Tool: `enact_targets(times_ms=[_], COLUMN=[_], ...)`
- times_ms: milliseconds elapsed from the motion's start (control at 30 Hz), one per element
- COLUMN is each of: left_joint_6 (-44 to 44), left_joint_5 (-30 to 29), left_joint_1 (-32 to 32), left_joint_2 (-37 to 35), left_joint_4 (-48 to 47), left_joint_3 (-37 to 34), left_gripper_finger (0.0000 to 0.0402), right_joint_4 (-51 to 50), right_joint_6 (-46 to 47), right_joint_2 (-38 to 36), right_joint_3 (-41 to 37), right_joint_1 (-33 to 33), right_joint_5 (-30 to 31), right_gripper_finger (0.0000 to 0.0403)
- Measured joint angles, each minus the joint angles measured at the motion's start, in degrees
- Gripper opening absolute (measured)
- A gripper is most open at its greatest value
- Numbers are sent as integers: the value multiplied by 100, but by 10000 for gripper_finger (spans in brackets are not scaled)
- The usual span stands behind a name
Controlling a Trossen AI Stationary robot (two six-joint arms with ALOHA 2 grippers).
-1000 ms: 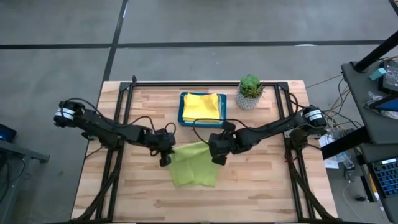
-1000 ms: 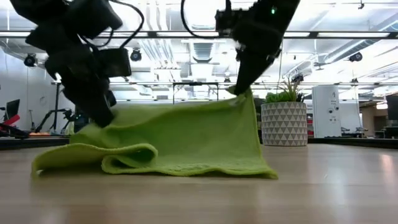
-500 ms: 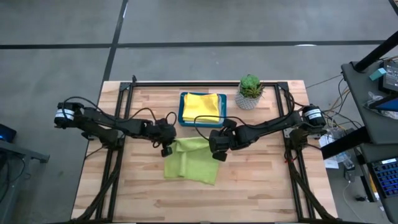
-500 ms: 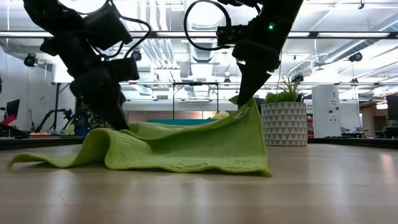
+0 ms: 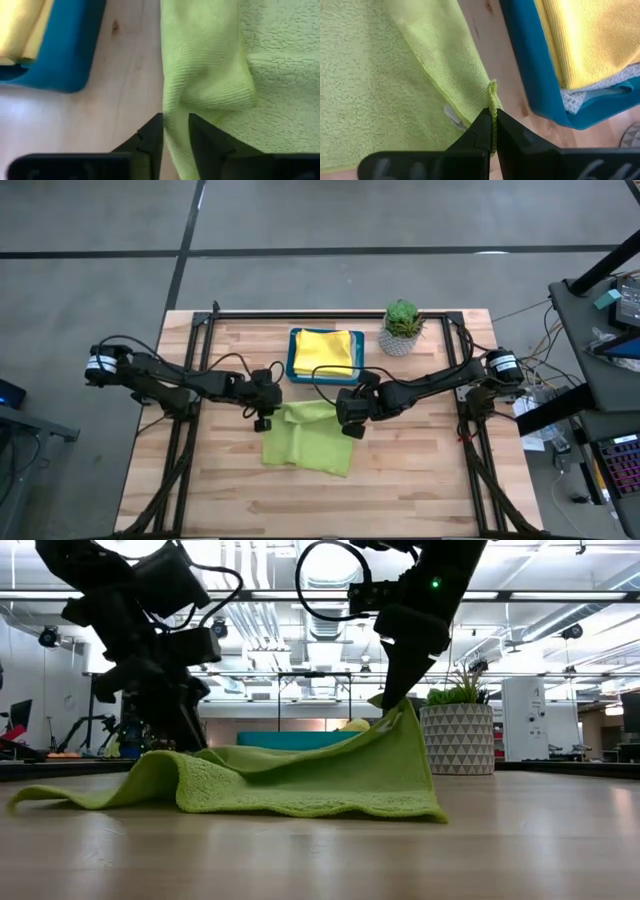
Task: Fold microfiber towels
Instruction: Fold the green microfiber cloth
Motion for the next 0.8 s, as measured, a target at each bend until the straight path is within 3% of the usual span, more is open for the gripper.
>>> enact_targets(times_ms=[167,267,600,800], left_joint_6=[-5,-326,-2319,-2613], left_joint_5=[-584,-443,-429,-625], left_joint_1=[0,-79,-1070,-1097], left_joint_2=[-266,-383,-68,196], left_joint_4=[-126,-54,137,437], left_joint_3=[109,156,175,210], left_gripper_finger=[126,146,153,153], right_joint_4=[24,133,416,754], right_joint_6=[76,192,50,-195], right_joint_2=[0,0,0,-2], right_joint_3=[-7,-20,-30,-95], right_joint_1=[0,0,0,0], right_joint_5=[0,0,48,55], right_gripper_finger=[9,9,9,9])
